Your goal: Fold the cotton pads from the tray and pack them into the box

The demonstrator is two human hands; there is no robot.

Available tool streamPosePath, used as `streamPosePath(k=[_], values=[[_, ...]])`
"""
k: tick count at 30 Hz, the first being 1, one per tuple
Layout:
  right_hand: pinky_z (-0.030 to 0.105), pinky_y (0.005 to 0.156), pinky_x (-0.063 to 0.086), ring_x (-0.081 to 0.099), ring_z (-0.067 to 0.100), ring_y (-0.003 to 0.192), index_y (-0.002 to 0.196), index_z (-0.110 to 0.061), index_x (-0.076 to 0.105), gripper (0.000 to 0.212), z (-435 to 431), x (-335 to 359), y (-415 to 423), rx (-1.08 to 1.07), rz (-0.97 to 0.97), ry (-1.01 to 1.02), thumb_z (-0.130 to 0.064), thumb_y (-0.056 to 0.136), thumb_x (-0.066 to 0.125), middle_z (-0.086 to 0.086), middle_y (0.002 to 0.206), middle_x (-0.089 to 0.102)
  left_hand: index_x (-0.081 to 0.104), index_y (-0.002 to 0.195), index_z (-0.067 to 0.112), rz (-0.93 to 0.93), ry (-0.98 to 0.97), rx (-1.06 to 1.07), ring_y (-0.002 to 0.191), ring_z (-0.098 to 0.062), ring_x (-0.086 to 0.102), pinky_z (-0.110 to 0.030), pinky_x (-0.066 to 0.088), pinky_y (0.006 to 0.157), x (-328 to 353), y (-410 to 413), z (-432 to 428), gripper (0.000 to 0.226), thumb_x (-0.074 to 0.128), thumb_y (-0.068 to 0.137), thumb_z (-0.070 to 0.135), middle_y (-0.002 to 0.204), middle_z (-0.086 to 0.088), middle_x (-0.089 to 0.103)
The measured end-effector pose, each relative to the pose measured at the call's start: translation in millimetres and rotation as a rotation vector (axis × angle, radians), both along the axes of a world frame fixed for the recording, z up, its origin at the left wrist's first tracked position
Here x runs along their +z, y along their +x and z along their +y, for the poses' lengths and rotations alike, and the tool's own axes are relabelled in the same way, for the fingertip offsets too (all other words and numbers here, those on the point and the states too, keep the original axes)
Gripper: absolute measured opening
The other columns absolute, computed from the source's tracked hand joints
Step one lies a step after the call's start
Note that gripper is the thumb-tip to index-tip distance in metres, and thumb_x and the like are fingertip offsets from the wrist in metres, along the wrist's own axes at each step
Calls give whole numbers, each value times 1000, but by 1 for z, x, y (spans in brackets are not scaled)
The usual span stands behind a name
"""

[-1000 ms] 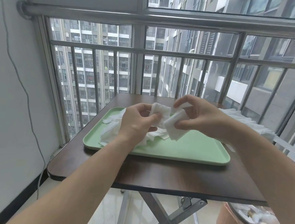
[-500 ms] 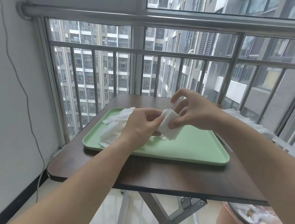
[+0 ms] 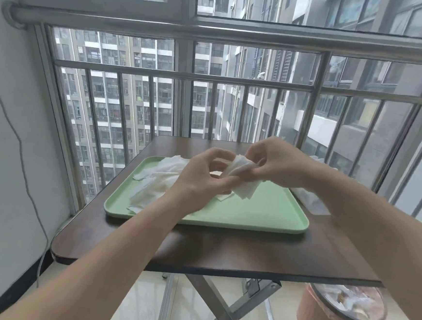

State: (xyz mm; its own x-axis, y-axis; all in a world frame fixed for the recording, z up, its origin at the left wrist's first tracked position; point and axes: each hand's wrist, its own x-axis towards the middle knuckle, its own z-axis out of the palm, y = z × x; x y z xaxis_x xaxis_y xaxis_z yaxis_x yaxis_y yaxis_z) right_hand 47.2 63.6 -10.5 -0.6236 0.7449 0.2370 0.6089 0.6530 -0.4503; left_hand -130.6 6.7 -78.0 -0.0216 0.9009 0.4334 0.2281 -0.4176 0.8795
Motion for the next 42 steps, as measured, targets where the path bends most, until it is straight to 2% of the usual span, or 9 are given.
streamPosePath(k=[3, 5, 12, 17, 21, 27, 32, 38, 42], values=[[21, 61, 53, 66, 9, 68, 85, -12, 71, 17, 1, 13, 21, 44, 55, -93, -22, 79, 84, -1, 76, 73, 65, 100, 22, 32, -3, -3, 80, -31, 76, -45, 63, 74, 11, 11, 1, 25, 78, 85, 6, 96, -10, 74], [19, 62, 52, 66, 6, 69, 88, -11, 71, 13, 7, 22, 39, 29, 108, -117, -15, 81, 82, -4, 75, 72, 64, 99, 18, 64, -21, -5, 76, -27, 76, -42, 62, 72, 17, 21, 4, 19, 74, 89, 5, 93, -8, 75], [27, 73, 60, 72, 19, 92, 108, -7, 66, 22, 41, 43, 111, -155, 151, -168, -5, 87, 75, 7, 99, 76, 61, 103, 18, 242, -115, -3, 71, -18, 75, -36, 59, 64, 27, 66, 38, 11, 67, 94, 19, 88, -3, 76], [32, 82, 57, 67, 24, 99, 101, -14, 63, 19, 57, 37, 130, -257, 116, -202, -2, 88, 71, 10, 105, 71, 65, 102, 15, 318, -191, 9, 72, -15, 75, -31, 60, 61, 25, 108, 72, 13, 65, 94, 24, 94, -4, 74], [35, 85, 56, 64, 21, 97, 98, -18, 60, 15, 68, 28, 132, -293, 105, -194, -8, 89, 68, 8, 106, 67, 65, 87, 17, 355, -272, 17, 73, -21, 74, -30, 58, 58, 25, 136, 92, 20, 66, 93, 36, 86, -3, 75], [38, 86, 57, 66, 22, 98, 104, -16, 60, 18, 82, 15, 136, -295, -38, -235, -10, 89, 67, 7, 106, 67, 53, 104, 20, 332, -290, 25, 71, -17, 63, -23, 45, 44, 12, 144, 110, 37, 77, 79, 33, 101, -5, 68], [24, 66, 47, 62, 16, 86, 99, -22, 62, 20, 87, 14, 133, -246, -227, -132, -13, 85, 73, -3, 95, 67, 53, 103, 27, 279, -246, 15, 68, -14, 61, -27, 42, 52, 0, 141, 117, 37, 77, 76, 32, 89, 3, 66], [23, 68, 48, 64, 18, 98, 115, -20, 64, 31, 82, 29, 121, -231, -401, -146, -13, 86, 71, -3, 107, 66, 52, 114, 25, 259, -190, 23, 68, -13, 64, -28, 51, 60, -6, 143, 119, 45, 76, 77, 33, 86, 3, 67], [31, 82, 51, 63, 23, 109, 123, -16, 62, 37, 78, 31, 114, -269, -482, -89, -15, 86, 69, 2, 117, 65, 54, 111, 28, 264, -175, 22, 67, -13, 64, -30, 55, 64, -7, 143, 118, 39, 74, 78, 34, 85, 4, 66]])
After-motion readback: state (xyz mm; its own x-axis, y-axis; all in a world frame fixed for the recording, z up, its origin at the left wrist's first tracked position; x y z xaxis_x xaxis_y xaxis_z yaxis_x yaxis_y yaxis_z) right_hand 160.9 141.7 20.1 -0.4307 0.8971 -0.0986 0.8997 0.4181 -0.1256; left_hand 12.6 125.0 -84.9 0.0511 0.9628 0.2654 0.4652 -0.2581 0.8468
